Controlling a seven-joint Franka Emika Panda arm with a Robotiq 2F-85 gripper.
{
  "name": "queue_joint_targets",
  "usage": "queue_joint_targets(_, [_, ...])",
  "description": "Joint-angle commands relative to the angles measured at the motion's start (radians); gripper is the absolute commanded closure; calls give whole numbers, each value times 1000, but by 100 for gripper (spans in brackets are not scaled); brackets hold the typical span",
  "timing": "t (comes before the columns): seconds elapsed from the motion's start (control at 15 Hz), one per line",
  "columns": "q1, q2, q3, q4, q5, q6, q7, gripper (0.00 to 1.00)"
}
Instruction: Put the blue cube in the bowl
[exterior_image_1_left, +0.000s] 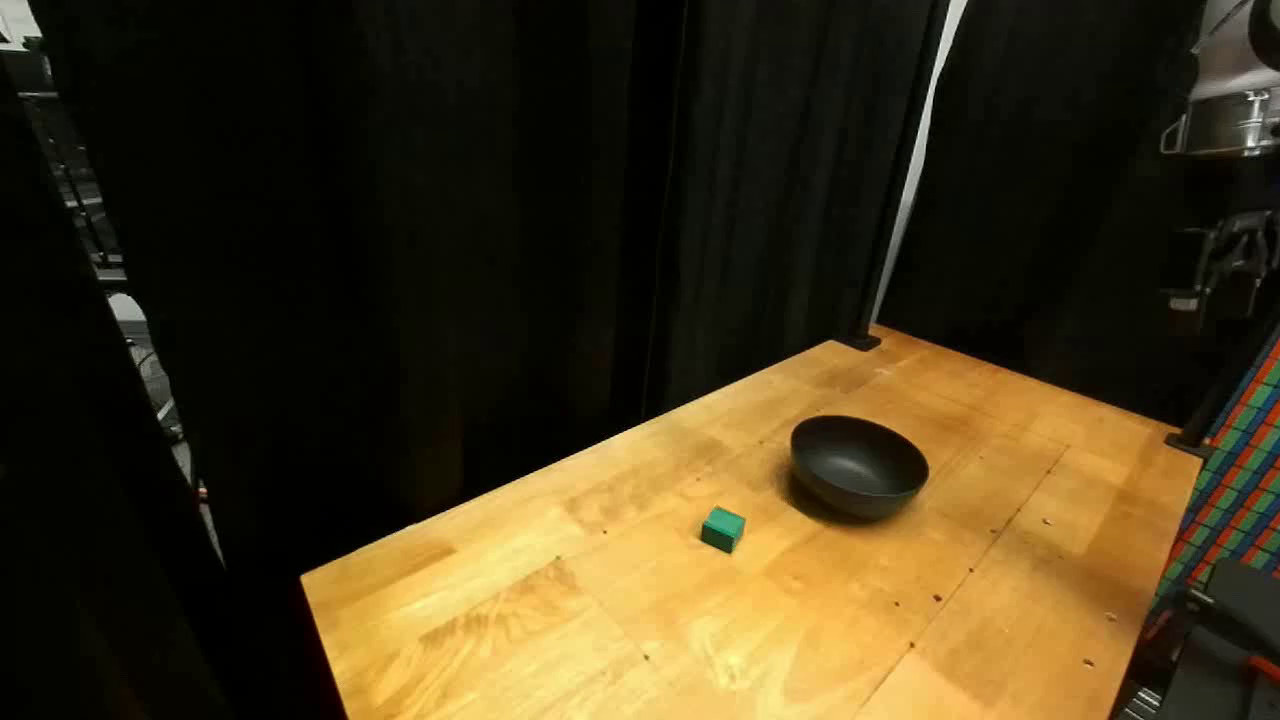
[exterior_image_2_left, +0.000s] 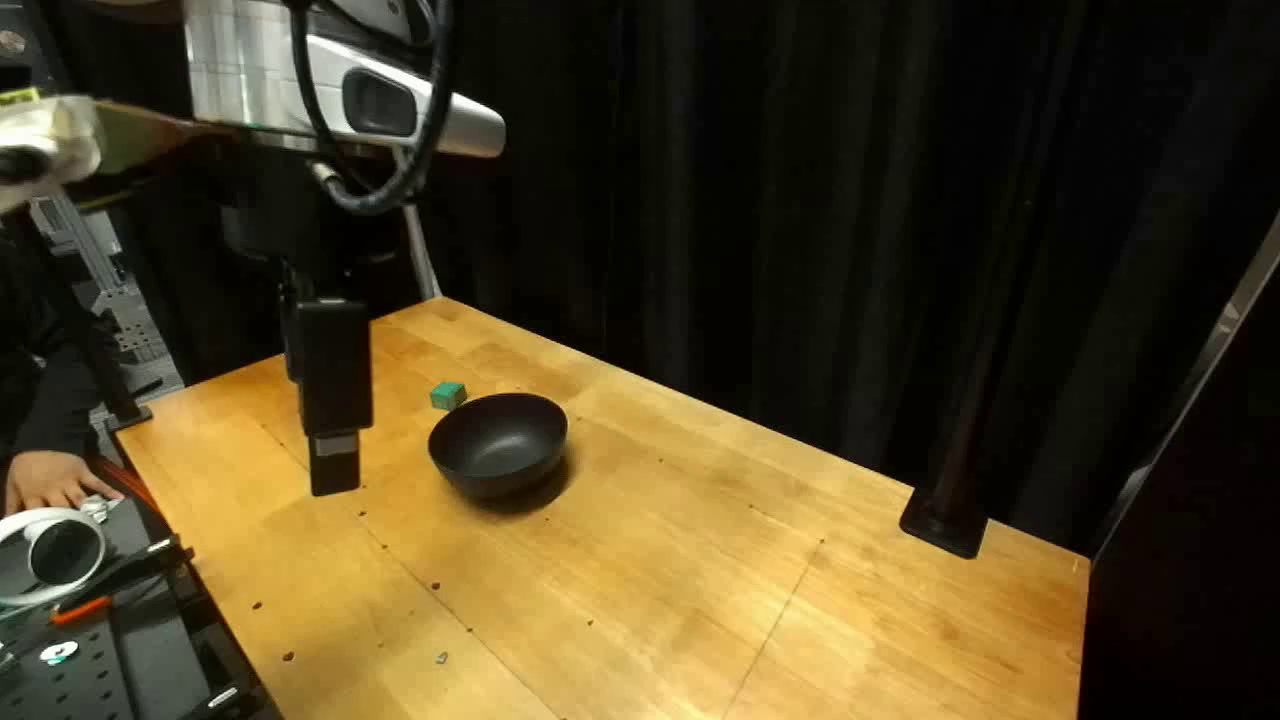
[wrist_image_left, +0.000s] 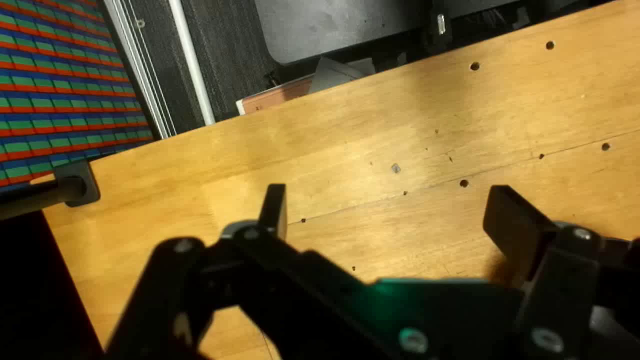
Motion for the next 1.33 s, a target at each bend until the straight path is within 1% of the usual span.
queue_joint_targets(0.0, [2, 0, -2, 5, 0, -2, 0, 0])
queue_joint_targets(0.27, [2, -1, -2, 15, 0, -3, 0, 0])
queue_joint_targets(0.33, [17, 2, -1, 9, 28, 48, -5, 0])
queue_joint_targets(0.53, [91, 82, 46, 10, 121, 191, 16, 0])
queue_joint_targets(0.67, [152, 154, 92, 23, 185, 264, 7, 0])
queue_joint_targets(0.8, [203, 236, 152, 48, 205, 316, 24, 0])
queue_joint_targets(1.0, [272, 390, 236, 112, 212, 402, 58, 0])
queue_joint_targets(1.27, [330, 572, 305, 196, 217, 549, 117, 0])
